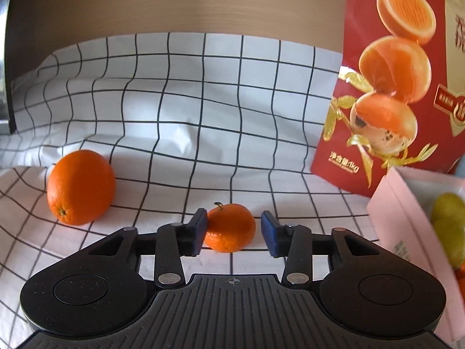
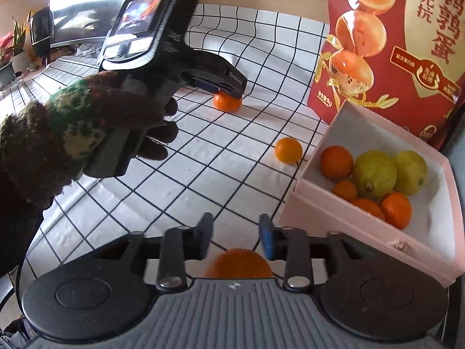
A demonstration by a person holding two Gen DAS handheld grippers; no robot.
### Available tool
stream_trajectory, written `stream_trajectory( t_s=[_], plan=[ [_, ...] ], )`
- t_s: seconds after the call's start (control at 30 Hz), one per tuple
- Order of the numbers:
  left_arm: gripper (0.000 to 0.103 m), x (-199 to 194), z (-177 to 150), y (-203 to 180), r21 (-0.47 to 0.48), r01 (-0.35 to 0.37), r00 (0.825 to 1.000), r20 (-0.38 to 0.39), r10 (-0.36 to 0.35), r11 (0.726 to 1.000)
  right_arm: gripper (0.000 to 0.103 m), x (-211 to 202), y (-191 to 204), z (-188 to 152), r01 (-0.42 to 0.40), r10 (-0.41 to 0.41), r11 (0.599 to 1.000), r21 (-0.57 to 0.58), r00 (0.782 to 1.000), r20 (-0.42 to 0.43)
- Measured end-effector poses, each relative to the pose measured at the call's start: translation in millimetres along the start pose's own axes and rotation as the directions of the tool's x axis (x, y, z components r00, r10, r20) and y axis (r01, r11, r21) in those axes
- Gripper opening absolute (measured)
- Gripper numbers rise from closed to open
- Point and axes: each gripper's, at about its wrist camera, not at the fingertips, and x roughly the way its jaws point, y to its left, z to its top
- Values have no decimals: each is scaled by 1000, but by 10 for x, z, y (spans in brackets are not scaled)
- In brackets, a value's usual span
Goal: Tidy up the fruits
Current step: 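Grasp a small mandarin with the left gripper while the right gripper reaches a large orange, then close the right gripper on the large orange while the left gripper lifts its mandarin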
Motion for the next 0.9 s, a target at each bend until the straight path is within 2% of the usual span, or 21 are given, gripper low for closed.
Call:
stream_trajectory(
  t_s=[0.07,0.1,0.27,0.43,0.5,0.6,0.8,0.9],
  plan=[
    [46,33,1,21,0,-26,1000,-9,26,1000,44,-2,-6,-67,5,-5,1000,2,1000,0],
    [47,55,2,47,-9,-38,999,-18,38,999,50,-22,-13,-99,2,-2,1000,8,1000,12],
    [56,163,-42,199,-92,24,998,-54,-29,996,54,-148,-27,-227,-13,11,1000,29,999,41],
    [55,216,-99,154,-89,39,997,-65,-45,995,60,-179,15,-299,-37,36,999,15,998,44],
    [51,213,-110,136,-83,44,997,-60,-49,996,61,-155,32,-308,-52,52,999,15,998,34],
    [51,195,-126,135,-73,49,997,-56,-53,996,62,-121,64,-327,-65,64,998,15,998,27],
    [50,60,-217,213,-72,106,993,-47,-109,992,63,-31,54,-392,-61,61,998,20,998,-1],
    [50,-86,-324,239,-70,147,988,-44,-150,987,72,-16,36,-429,-48,48,999,24,999,11]
  ],
)
